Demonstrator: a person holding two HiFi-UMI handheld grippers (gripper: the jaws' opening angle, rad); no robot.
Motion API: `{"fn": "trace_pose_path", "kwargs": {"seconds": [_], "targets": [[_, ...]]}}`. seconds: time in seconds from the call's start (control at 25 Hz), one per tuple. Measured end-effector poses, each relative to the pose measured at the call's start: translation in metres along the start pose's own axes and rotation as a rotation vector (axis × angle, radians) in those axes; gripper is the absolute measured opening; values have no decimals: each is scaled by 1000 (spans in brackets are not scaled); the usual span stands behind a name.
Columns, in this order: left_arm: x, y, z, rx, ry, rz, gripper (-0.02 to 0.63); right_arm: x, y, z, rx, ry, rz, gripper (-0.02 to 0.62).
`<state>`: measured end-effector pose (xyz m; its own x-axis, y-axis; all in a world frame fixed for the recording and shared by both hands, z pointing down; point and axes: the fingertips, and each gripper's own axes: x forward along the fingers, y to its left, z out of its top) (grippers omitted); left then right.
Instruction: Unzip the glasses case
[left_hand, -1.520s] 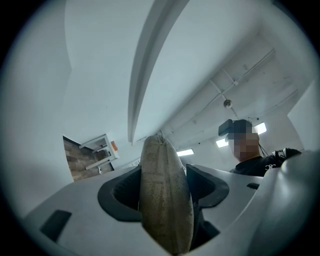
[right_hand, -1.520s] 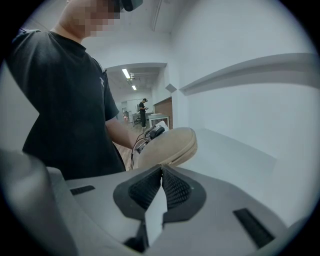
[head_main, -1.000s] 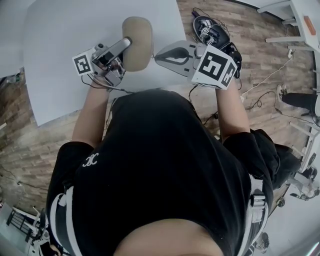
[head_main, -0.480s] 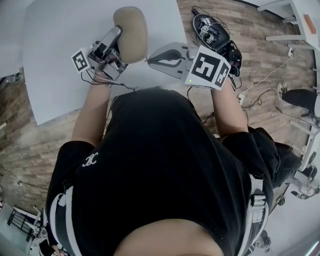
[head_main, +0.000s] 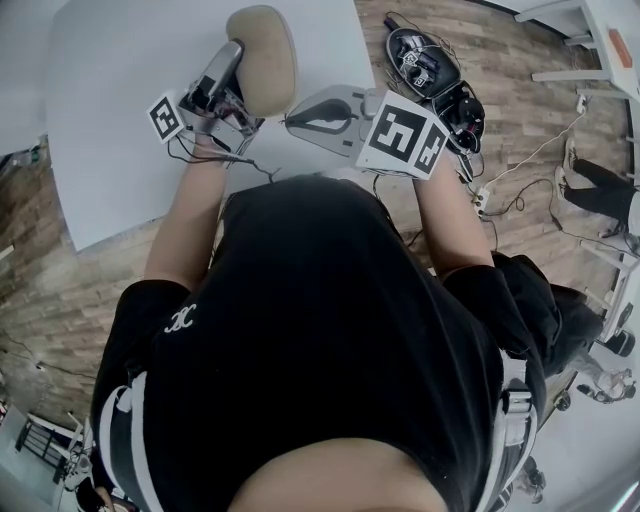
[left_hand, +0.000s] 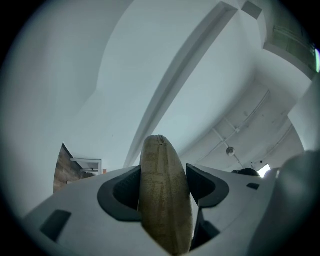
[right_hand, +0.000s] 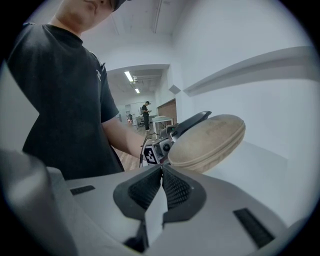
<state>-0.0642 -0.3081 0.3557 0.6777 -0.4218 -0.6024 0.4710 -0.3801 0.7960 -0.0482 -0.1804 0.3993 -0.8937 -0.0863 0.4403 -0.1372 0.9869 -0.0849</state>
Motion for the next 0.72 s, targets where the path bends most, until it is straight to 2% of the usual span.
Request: {"fn": "trace_pose_path", "kwargs": {"seconds": [0.48,0.72], "targets": [[-9,10,6,-46,-79,34,276,23,6,3,47,-2,15,21],[-17,18,13,-43,-123,80,276,39,5,5,46,14,-29,21]]}}
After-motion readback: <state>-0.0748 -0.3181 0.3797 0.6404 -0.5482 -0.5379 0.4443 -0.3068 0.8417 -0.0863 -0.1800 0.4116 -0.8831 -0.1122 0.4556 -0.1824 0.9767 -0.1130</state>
